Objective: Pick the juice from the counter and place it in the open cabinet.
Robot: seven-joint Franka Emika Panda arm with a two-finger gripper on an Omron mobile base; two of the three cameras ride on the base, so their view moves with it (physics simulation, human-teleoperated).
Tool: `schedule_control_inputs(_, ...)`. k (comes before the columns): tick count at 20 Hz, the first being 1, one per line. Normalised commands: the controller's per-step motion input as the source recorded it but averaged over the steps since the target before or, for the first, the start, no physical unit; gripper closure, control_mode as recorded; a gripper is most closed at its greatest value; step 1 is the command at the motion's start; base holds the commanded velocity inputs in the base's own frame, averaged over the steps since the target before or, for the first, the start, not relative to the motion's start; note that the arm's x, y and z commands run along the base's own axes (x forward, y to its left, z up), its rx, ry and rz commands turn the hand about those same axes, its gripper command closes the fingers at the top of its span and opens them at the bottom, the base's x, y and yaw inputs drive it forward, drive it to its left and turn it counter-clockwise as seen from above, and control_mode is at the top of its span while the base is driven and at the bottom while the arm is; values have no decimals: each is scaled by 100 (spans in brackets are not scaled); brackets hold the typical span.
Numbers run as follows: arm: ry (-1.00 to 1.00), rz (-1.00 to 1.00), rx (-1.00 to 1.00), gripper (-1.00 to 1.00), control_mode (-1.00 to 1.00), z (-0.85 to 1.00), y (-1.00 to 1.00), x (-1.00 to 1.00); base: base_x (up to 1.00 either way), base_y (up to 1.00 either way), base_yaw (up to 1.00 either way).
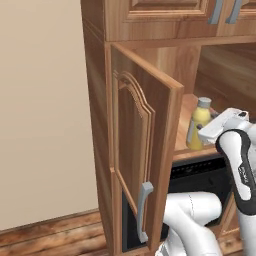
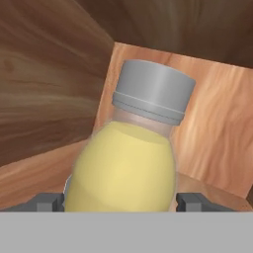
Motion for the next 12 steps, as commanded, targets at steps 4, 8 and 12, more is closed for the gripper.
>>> schedule_control_inputs(4,0,0,0,100,-100,-35,0,85,0,0,0)
schedule_control_inputs(8,0,0,0,100,-100,-16,0,76,0,0,0)
schedule_control_inputs(12,2,2,0,100,-100,-1,-12,47,0,0,0)
